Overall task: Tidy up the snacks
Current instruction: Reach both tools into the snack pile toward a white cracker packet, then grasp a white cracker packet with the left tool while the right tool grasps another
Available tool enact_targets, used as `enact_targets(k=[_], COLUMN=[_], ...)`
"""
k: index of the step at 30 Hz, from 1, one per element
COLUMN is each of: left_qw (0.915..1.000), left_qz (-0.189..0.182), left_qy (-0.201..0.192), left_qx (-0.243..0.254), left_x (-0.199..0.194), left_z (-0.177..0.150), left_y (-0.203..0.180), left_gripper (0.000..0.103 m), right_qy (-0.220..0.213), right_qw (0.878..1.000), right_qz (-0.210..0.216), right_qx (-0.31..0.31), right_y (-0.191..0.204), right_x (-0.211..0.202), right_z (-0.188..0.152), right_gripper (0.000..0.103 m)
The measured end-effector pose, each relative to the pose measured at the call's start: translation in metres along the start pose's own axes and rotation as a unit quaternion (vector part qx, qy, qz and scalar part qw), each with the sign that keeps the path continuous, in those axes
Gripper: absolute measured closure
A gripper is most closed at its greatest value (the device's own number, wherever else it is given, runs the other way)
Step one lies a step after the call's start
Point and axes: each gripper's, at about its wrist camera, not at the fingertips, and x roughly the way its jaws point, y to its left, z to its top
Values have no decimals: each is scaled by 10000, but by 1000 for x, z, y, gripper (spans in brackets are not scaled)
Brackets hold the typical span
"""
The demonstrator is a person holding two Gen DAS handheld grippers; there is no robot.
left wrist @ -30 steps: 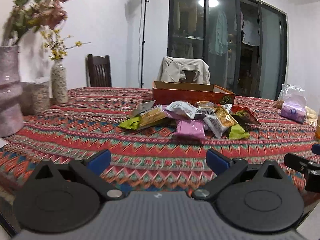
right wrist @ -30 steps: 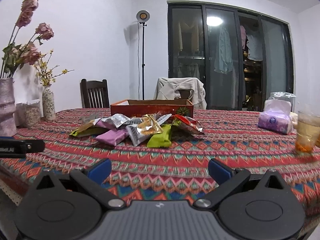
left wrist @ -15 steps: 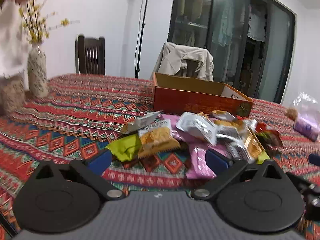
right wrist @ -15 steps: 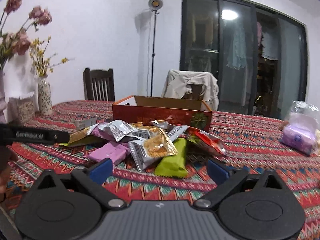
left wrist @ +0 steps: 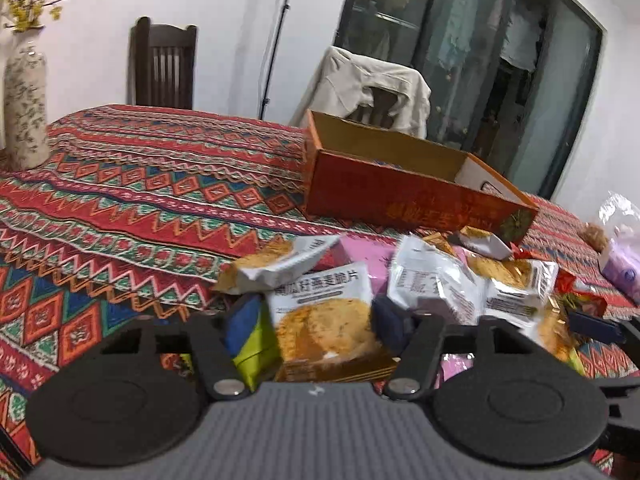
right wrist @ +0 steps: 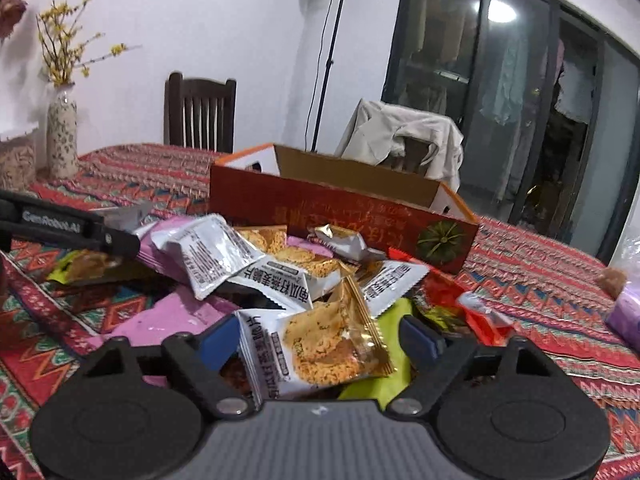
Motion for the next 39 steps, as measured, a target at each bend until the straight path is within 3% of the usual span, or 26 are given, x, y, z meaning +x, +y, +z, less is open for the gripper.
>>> enact_targets(k=[4, 9, 14, 23, 34, 39], left_qw=[9999, 9999, 9994, 9994, 9973, 9948], left_qz=[47, 53, 129, 112, 238, 249], left_qy=[-26, -35, -231, -304, -496, -747], left_qx=[116, 155, 214, 132, 480, 640], left_x=[-6, -30, -70, -122, -127, -112], left_z=[-3, -14, -31, -52, -42, -9], left_y=[-4, -13, -32, -72, -108, -111], left_gripper=[57, 61, 62, 62, 61, 61], right_qy=[85, 96, 58, -336, -689, -737], right_qw=[9998, 9991, 9983, 9955, 9897, 9888], right_qz=[177, 394, 568, 805, 874, 952], right_qx=[76, 151, 149, 381, 897, 881], right_y=[-6, -12, -13, -30, -74, -93], right_x=[8, 2, -17, -87, -121, -117], right_z=[-3, -6, -14, -33, -52, -40], right_gripper=[34, 49, 51, 51, 51, 51])
